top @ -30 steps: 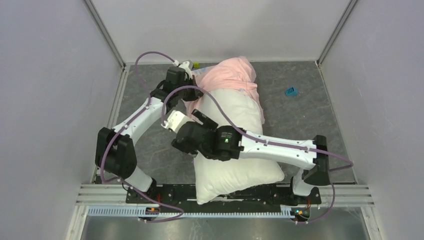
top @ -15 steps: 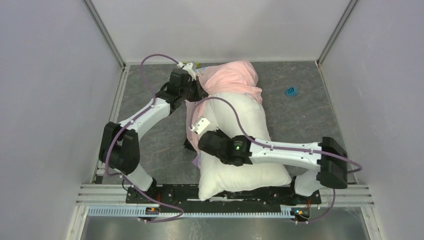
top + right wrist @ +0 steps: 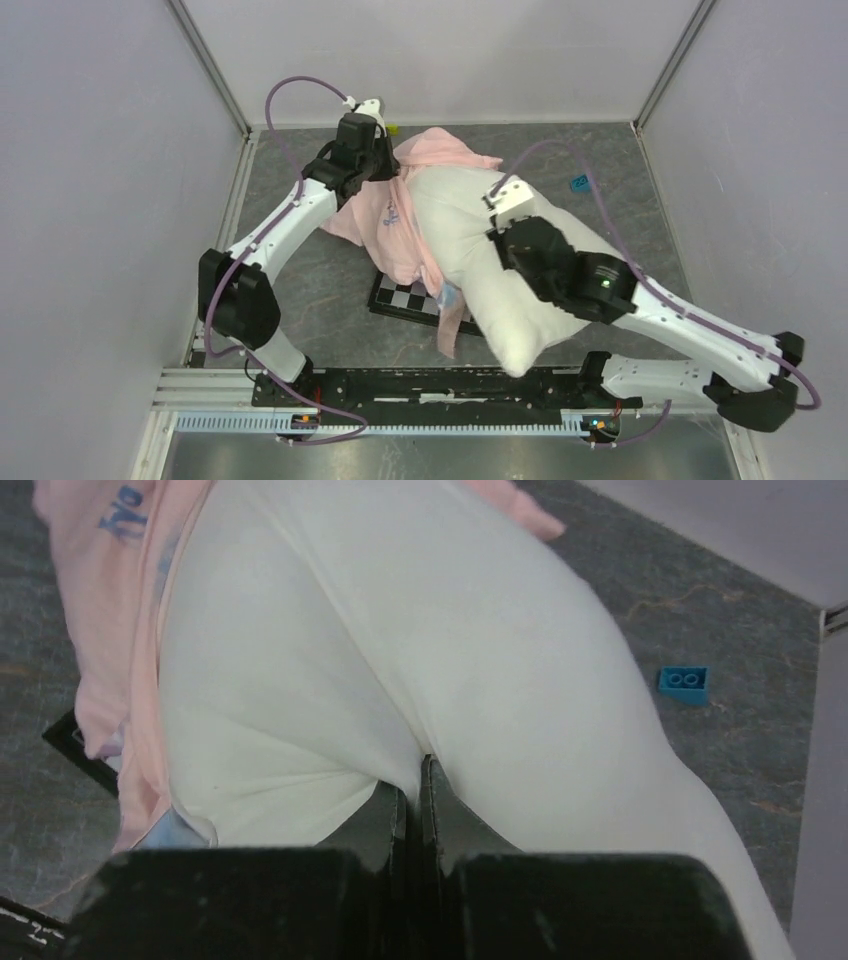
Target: Remove the pillowcase from the pillow
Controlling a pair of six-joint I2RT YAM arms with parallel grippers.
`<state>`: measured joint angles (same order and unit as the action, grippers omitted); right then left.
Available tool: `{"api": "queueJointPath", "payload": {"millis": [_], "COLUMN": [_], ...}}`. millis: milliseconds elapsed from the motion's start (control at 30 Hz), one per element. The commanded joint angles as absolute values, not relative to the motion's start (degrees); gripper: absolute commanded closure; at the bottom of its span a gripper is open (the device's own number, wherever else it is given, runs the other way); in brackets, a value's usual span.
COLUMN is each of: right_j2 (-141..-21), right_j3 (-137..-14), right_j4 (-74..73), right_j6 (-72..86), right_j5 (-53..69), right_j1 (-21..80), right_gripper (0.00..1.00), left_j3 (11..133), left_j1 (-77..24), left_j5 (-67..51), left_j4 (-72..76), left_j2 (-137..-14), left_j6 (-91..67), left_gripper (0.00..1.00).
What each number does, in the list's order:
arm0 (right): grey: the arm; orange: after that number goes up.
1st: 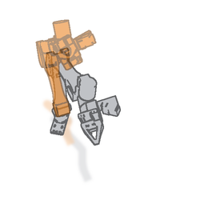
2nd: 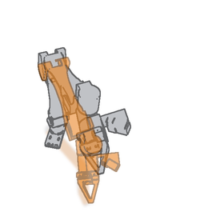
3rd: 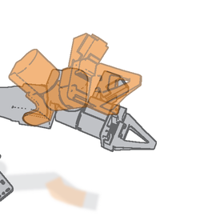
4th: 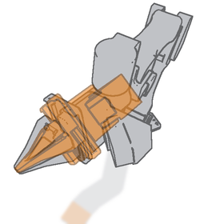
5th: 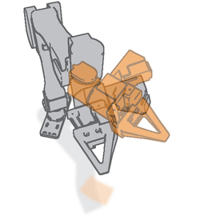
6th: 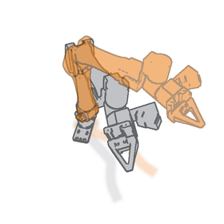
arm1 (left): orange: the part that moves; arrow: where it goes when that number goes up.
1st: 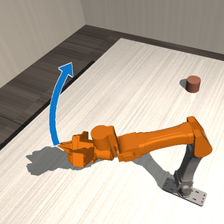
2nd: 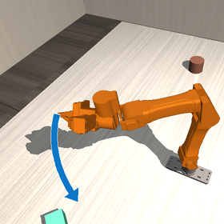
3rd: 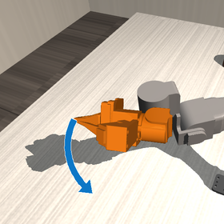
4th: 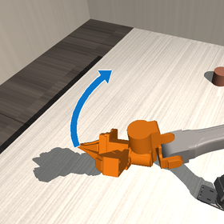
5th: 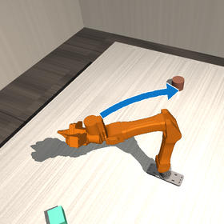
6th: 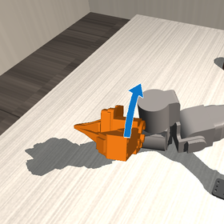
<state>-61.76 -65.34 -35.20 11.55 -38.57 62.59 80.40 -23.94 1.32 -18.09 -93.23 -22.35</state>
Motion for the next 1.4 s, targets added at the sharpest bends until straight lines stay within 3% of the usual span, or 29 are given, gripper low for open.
{"api": "queueJointPath", "payload": {"millis": [0, 267, 400, 433, 500, 633, 700, 800, 1133, 1367], "right_j2": [-51.66, -49.1, -48.09, -48.41, -49.35, -51.99, -55.31, -58.75, -60.7, -59.53], "right_j3": [-73.75, -72.14, -67.63, -66.08, -62.89, -59.02, -60.49, -62.85, -63.81, -63.74], "right_j4": [-33.9, -41.78, -43.68, -43.68, -42.11, -33.1, -30.7, -27.99, -25.81, -25.64], "right_j6": [8.09, 12.18, 13.76, 14.19, 14.69, 12.8, 12.12, 11.31, 10.3, 9.96], "right_j5": [-49.89, -56.84, -53.39, -52.13, -49.38, -44.01, -40.5, -37.83, -34.59, -33.05], "right_j1": [58.89, 57.85, 57.79, 57.84, 57.79, 56.4, 54.83, 54.02, 52.72, 52.6], "right_gripper": [1.0, 1.0, 1.0, 1.0, 1.0, 1.0, 1.0, 1.0, 1.0, 1.0], "left_j3": [86.48, 87.2, 85.51, 84.75, 82.4, 79.49, 78.18, 74.81, 63.56, 55.3], "left_j1": [-22.12, -20.54, -20.36, -20.39, -20.56, -20.54, -20.46, -19.85, -16.31, -15.93], "left_j5": [25.15, 41.11, 28.34, 24.77, 18.93, 15.74, 17.72, 22.43, 21.81, 19.49], "left_j4": [-27.1, -34.43, -33.75, -33.36, -32.92, -36.11, -39.36, -43.24, -50.1, -41.28], "left_j2": [-92.07, -94.27, -90.68, -88.68, -84.82, -78.18, -74.5, -67.03, -43.67, -45.51], "left_j6": [-15.83, -19.05, -18.2, -18.32, -18.94, -21.66, -24.1, -29.5, -54.86, -68.56], "left_gripper": [0.98, 0.98, 0.88, 0.81, 0.54, 0.28, 0.01, 0.0, 0.0, 0.0]}}
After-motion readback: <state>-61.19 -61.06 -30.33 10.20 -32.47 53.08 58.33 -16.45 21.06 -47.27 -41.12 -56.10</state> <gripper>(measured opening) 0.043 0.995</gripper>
